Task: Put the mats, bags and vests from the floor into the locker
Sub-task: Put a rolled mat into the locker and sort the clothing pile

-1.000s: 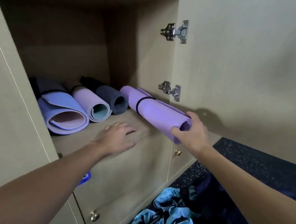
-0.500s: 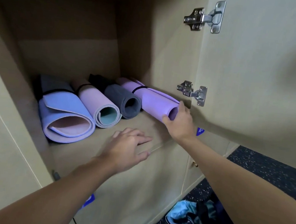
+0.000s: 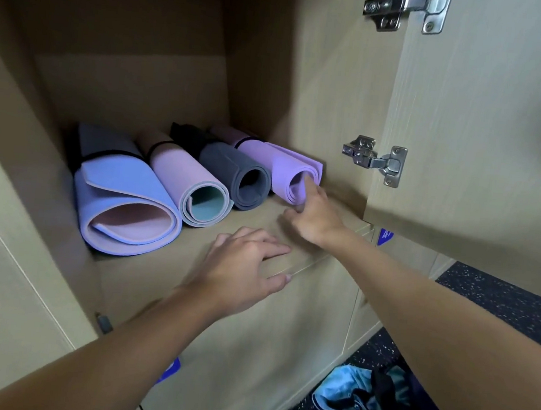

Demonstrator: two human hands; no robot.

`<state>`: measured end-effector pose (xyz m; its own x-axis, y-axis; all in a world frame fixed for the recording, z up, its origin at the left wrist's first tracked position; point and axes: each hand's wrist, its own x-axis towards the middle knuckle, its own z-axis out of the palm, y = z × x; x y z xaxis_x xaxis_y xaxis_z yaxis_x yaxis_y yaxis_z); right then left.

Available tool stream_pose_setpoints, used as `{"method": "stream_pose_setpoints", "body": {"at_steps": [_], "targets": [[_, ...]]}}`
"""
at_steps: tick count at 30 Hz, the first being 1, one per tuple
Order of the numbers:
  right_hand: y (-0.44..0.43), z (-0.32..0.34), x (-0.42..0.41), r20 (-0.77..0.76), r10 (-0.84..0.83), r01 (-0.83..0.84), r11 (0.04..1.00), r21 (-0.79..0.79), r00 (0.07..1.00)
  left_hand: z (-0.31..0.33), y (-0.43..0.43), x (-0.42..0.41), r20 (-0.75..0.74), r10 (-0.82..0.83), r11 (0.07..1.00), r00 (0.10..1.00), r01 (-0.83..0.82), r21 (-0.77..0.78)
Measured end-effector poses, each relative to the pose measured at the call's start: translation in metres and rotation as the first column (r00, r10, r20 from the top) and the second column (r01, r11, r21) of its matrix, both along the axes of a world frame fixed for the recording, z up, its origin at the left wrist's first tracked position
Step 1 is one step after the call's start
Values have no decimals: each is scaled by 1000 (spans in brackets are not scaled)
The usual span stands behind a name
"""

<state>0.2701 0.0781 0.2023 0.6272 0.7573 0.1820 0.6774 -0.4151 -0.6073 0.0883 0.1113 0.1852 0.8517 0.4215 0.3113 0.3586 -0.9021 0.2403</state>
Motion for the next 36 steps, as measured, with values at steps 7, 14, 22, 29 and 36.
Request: {"method": "stream_pose_setpoints", "body": {"at_steps": [7,14,22,29,36], "targets": [[19,-2,11,30,2,0,997,-82,1000,-2,2,0,23,-4,1000,1000,5,-10],[26,-4,12,12,31,-32,997,72,999,-2,1,-1,37,-11,1000,999,11,-2],[33,3,12,-19,43,-44,998,-53,999,-2,1,-1,31,-20,1000,999,20,-9],[17,4,8,-37,80,-79,997,17,996,0,0,0,5,-15,1000,1000,15,-4],[-64,-22,-14,-58,117,-111,988,107,991,7,-10,1,-16,-11,999,1000,11,37]]}}
